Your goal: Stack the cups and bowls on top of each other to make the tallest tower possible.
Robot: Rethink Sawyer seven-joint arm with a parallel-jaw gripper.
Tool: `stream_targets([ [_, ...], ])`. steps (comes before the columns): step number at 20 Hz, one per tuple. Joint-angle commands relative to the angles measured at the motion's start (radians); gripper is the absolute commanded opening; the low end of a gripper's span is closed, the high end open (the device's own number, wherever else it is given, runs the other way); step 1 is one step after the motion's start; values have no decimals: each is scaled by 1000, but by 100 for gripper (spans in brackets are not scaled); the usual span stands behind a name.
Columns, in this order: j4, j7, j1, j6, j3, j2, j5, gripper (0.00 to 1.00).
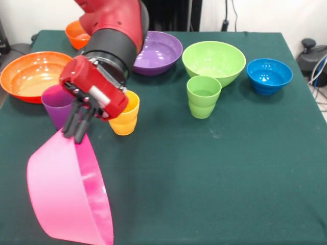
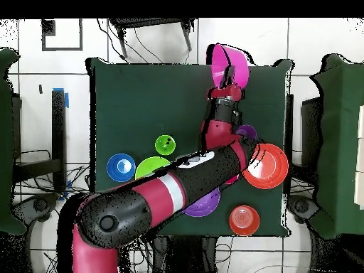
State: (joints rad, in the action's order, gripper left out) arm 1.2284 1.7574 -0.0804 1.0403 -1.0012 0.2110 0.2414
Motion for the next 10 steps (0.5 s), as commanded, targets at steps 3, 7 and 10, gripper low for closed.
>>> stream_targets([
  [3, 39, 58, -54, -161, 122, 19, 3, 0],
  [7, 57, 48, -72, -148, 144, 40, 67, 0],
  [10, 68, 42, -85, -140, 155, 57, 114, 0],
])
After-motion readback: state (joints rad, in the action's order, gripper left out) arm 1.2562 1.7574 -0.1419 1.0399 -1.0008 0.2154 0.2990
